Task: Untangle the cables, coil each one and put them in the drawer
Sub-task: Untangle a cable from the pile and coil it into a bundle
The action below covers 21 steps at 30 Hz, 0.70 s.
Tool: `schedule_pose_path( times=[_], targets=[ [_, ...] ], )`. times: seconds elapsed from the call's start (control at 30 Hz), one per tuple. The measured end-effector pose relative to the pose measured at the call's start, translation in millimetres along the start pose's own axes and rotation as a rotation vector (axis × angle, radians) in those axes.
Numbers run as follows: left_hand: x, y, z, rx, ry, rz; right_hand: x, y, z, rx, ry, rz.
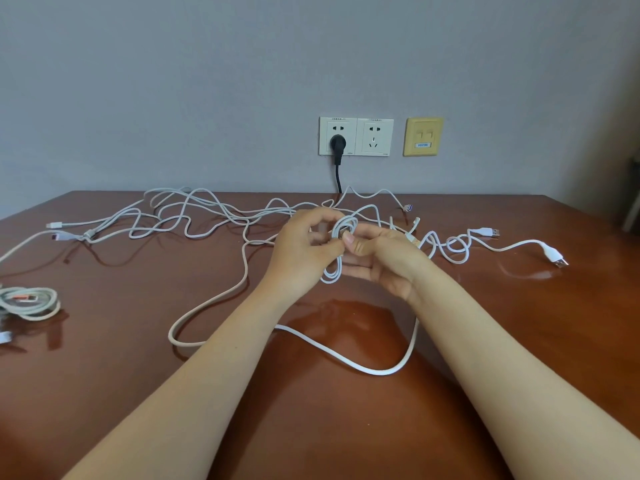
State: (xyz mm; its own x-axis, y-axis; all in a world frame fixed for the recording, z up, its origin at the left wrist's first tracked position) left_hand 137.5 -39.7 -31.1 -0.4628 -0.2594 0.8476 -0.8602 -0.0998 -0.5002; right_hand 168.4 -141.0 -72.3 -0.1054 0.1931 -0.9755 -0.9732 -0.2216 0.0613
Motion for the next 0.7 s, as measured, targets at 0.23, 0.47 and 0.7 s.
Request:
schedule_pose_path(
  times=[0.23,0.47,0.7],
  targets=[
    [0.0,1.7,1.1,0.045,0.035,-0.025,-3.5,1.4,-5.2,0.106,0.065,-0.036],
    [-6.2,-1.4,-4.4,0.071,-0.02,-0.046,-12.4,4.5,-9.4,0.177,0.162,-0.114],
    [-13.9,-2.6,-7.3,0.113,0.05,-0.121,-21.7,7.1,-10.1,0.234,0.197,-0.219]
  ],
)
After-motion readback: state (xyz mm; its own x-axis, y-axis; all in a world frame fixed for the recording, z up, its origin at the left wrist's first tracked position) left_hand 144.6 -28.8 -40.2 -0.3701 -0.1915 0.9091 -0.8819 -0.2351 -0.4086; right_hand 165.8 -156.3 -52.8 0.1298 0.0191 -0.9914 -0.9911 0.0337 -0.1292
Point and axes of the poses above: each hand's wrist, its own y-axis away from the middle knuckle, its own z-axis out of the palm, x = y × z, the point moved 9 cm from there along -y, towards the middle knuckle, and after that the axes turned 5 degrees about x, right-handed, at the moved point
